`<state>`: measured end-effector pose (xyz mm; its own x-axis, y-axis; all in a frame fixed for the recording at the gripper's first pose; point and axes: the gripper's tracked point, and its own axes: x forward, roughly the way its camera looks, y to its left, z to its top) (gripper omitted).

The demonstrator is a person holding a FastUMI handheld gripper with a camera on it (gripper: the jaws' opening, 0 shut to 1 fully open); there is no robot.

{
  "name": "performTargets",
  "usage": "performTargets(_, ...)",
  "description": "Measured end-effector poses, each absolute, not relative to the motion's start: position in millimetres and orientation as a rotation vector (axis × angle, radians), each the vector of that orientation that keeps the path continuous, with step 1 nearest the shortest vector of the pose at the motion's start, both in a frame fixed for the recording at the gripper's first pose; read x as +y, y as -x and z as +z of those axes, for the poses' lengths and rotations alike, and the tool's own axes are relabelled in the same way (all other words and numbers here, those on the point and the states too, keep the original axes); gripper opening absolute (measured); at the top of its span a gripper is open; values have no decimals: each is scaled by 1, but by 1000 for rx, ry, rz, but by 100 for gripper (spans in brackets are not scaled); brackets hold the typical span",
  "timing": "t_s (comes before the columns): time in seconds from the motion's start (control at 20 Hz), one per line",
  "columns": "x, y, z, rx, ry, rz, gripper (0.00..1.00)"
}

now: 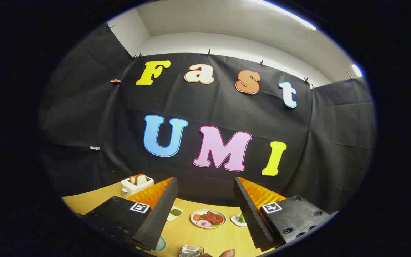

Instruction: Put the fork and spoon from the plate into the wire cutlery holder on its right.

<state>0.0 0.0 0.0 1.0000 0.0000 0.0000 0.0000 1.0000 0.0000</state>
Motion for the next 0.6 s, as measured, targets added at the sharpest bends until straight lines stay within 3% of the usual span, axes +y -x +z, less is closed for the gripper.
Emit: performTargets(0.6, 18, 5, -3, 20, 18, -112, 97)
